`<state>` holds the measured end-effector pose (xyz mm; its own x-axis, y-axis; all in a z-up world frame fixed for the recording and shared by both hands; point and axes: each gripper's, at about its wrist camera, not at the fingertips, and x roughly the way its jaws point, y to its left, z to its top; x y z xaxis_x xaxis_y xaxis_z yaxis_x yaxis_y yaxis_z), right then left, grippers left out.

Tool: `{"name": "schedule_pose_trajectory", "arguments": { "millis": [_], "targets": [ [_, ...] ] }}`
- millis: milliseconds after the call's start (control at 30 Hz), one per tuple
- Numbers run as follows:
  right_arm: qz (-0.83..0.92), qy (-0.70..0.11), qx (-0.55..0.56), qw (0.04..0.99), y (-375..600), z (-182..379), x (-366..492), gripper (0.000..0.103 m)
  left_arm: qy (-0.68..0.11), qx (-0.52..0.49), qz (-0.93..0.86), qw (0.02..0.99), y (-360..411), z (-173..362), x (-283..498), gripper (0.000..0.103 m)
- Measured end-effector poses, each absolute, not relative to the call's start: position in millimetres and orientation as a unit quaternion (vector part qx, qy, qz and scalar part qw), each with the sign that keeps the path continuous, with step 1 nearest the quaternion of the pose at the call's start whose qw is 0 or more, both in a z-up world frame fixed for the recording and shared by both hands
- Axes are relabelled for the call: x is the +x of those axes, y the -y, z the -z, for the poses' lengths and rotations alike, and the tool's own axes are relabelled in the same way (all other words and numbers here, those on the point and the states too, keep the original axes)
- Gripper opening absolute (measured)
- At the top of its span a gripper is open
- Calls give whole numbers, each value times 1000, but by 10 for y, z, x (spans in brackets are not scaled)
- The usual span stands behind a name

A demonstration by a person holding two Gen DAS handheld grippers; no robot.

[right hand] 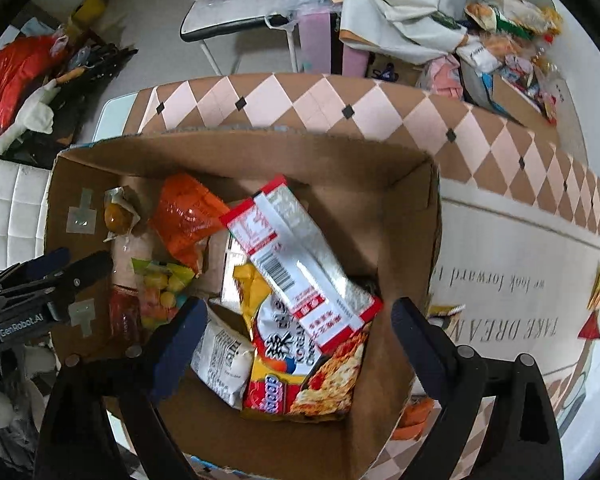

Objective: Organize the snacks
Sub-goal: 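Lower both packets into the box and open both tools, then withdraw both tools from the box toward the remaining snacks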

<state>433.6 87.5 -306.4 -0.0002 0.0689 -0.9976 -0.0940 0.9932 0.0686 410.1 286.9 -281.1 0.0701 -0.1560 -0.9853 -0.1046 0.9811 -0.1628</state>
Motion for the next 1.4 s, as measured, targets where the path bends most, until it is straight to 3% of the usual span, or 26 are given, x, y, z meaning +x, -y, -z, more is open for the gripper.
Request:
{"name": "schedule_pose_trajectory", "arguments": {
  "millis": [267,733,1333,1400],
  "targets": [
    [-44,-679,11,733,-926,2882,3914,96,-632,-59,12,773,-2743,2453,3699,93],
    [-38,-602,19,797,-904,2099,2979,96,-561,-27,-17,827,-2604,1838,2706,93],
    [-57,-566,38,821,-781,1530,2222,99,-516,-37,-7,856,-2404,1287,2227,93],
    [-60,-566,48,821,-702,1498,2206,99,-517,-49,7,855,-2337,1294,2236,97]
  ]
}}
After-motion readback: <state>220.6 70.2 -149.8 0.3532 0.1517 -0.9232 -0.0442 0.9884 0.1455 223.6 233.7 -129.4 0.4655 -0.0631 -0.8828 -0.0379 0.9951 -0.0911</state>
